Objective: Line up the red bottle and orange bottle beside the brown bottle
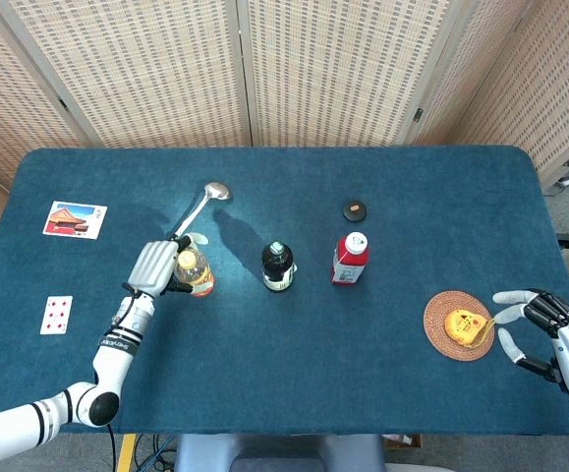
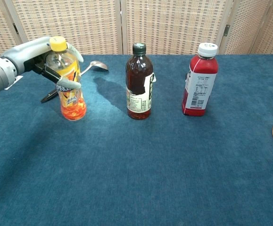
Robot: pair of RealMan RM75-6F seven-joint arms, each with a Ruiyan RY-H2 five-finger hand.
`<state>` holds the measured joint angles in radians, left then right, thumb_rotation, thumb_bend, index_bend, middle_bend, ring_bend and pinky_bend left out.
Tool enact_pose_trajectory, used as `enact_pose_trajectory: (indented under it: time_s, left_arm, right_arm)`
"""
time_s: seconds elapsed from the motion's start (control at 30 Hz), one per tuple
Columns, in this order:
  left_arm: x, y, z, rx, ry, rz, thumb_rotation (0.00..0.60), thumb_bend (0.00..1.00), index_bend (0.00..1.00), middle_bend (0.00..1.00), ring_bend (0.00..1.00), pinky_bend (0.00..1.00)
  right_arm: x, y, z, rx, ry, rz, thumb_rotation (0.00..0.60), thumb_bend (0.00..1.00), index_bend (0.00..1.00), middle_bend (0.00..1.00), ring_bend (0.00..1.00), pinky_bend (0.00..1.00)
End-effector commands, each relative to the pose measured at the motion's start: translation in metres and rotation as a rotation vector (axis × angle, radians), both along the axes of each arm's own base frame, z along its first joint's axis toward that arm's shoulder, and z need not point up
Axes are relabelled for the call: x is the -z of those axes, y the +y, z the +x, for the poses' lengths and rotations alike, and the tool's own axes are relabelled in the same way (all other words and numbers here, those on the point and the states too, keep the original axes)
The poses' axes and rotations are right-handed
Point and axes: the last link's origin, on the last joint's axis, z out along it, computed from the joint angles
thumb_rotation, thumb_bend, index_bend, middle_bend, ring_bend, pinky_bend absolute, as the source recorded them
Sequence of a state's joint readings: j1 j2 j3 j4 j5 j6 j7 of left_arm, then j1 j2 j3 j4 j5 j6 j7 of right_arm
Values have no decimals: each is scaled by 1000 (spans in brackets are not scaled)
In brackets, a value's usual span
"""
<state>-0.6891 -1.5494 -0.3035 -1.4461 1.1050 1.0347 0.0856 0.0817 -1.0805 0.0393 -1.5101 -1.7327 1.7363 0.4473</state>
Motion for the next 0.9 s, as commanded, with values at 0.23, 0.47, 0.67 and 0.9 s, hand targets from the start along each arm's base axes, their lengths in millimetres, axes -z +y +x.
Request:
enact_pose_trajectory:
  time_s: [0.23, 0.47, 0.67, 0.9]
  left_arm:
    - [-2, 0, 0, -57, -25, -23, 600, 52, 0, 93, 390, 513]
    - [-7, -4, 1, -95, -40, -58, 600, 51, 0, 10, 270, 512]
    - [-8, -4, 0, -116, -39, -65, 600, 51, 0, 9, 212, 512]
    - [-9, -3, -1, -127, -49, -64, 600, 37, 0, 0, 194, 512]
  right_arm:
    - [1, 0, 0, -2, 1, 5, 600, 399, 515, 377, 300, 443]
    - [2, 1, 1, -3, 6, 5, 600, 399, 515, 377, 300, 443]
    - [2, 1, 1, -2, 11, 5, 600, 399, 515, 377, 299, 442]
    - [0, 3, 2, -8, 4, -6, 600, 399, 515, 377, 299, 442]
